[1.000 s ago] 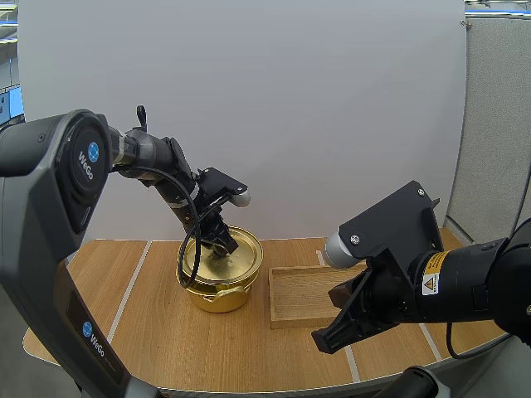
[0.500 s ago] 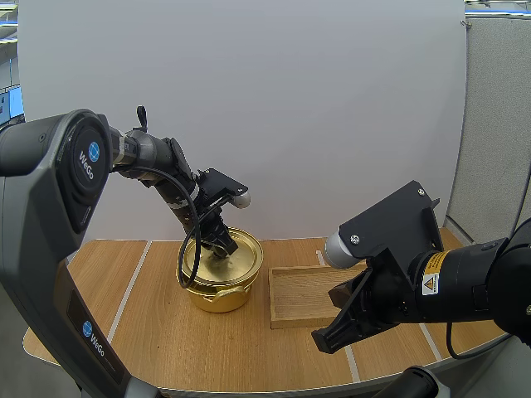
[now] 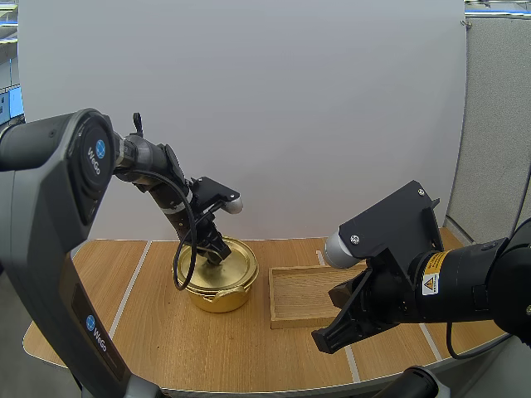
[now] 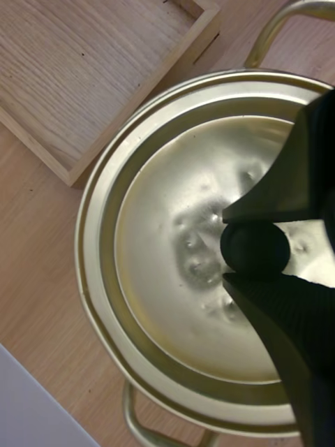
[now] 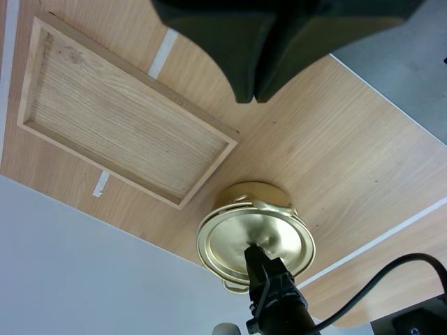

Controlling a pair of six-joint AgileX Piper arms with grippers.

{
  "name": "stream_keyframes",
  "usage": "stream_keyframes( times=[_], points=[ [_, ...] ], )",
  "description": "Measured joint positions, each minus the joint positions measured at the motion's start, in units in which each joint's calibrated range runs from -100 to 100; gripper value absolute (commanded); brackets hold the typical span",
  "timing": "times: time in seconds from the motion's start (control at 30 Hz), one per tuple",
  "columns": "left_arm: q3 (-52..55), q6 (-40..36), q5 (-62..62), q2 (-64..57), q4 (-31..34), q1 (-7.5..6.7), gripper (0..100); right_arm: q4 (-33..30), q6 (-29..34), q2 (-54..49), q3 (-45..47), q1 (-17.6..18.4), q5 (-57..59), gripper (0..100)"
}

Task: Open the pot, put the pineapple inside, and close it

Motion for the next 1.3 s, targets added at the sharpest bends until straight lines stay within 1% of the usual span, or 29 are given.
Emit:
stream_keyframes(
  times=[0.57, 0.63, 0.7, 0.77, 0.8, 0.83, 0.9, 0.93, 0.97, 1.3],
  points=[
    [-0.2, 1.0, 0.1, 1.3, -2.1, 0.00, 0, -0.1, 0.0, 0.0, 0.0, 0.0, 0.0, 0],
    [-0.2, 1.0, 0.1, 1.3, -2.1, 0.00, 1, -0.1, 0.0, 0.0, 0.0, 0.0, 0.0, 0],
    [-0.2, 1.0, 0.2, 1.3, -2.1, 0.00, 8, -0.1, 0.0, 0.0, 0.0, 0.0, 0.0, 0],
    [-0.2, 1.0, 0.6, 1.3, -2.1, 0.00, 21, -0.1, 0.0, 0.0, 0.0, 0.0, 0.0, 0],
    [-0.2, 1.0, 0.6, 1.3, -2.1, 0.00, 32, -0.1, 0.0, 0.0, 0.0, 0.0, 0.0, 0],
    [-0.4, 1.0, 0.8, 1.3, -2.1, 0.00, 46, -0.1, 0.0, 0.0, 0.0, 0.0, 0.0, 0],
    [-0.4, 1.1, 0.9, 1.5, -2.1, 0.00, 77, -0.1, 0.0, 0.0, 0.0, 0.0, 0.0, 0],
    [-0.3, 1.2, 1.4, 1.6, -2.1, 0.00, 96, -0.1, 0.0, 0.0, 0.0, 0.0, 0.0, 0],
    [-0.3, 1.2, 1.3, 1.7, -2.1, 0.00, 100, -0.1, 0.0, 0.0, 0.0, 0.0, 0.0, 0],
    [-0.3, 0.7, 1.3, 1.5, -2.1, 0.00, 100, -0.1, 0.0, 0.0, 0.0, 0.0, 0.0, 0]
  ],
)
